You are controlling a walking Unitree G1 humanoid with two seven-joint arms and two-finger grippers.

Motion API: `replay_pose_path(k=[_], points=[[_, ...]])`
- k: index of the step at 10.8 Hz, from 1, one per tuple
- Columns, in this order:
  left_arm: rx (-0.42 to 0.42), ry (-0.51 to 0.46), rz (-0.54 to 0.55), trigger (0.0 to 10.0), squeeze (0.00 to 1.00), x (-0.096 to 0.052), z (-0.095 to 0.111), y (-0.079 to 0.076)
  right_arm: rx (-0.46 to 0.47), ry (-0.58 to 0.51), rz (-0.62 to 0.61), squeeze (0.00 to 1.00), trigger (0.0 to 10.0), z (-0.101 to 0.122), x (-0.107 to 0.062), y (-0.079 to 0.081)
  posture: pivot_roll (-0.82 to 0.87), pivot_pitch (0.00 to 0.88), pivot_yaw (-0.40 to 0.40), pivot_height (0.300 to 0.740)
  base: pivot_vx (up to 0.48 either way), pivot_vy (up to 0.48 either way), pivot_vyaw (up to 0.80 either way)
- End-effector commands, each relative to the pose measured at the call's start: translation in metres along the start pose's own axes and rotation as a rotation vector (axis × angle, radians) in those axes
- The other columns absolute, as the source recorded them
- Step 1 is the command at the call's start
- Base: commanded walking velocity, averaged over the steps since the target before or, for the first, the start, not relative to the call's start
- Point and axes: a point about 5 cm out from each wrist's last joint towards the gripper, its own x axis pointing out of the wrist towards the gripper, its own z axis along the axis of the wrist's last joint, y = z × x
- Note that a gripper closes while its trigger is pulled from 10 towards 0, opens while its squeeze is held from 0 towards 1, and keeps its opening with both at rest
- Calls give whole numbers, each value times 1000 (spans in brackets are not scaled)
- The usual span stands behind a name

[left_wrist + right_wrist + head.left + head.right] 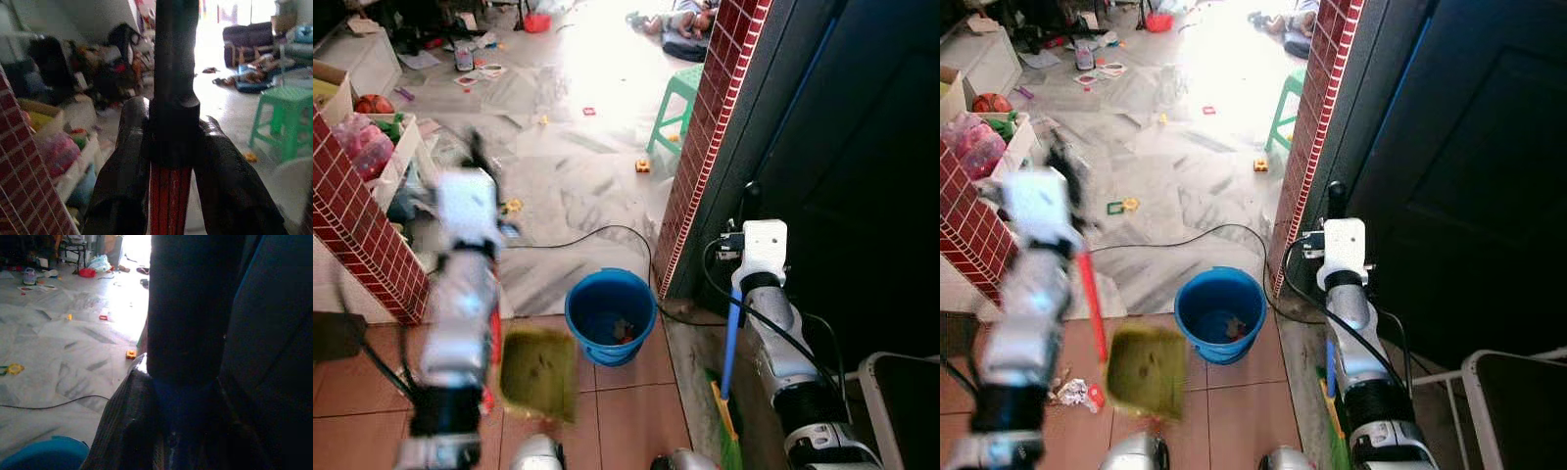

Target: Sweep floor

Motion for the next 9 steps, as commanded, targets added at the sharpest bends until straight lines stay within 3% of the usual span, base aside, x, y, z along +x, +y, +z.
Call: replay_pose_path(k=[1,4,9], points=[[-33,-51,-18,10000,0,-1,14,-5,-4,-34,2,0,10000,6,1,-4,-4,0,-57,740,0,0,0],[-75,7,-23,10000,0,-12,12,-6,-4,-31,11,0,10000,5,0,-3,-2,0,-51,740,0,0,0],[-89,-50,6,10000,0,-4,40,-5,-20,-53,21,0,10000,13,3,-4,-8,0,-58,740,0,0,0]])
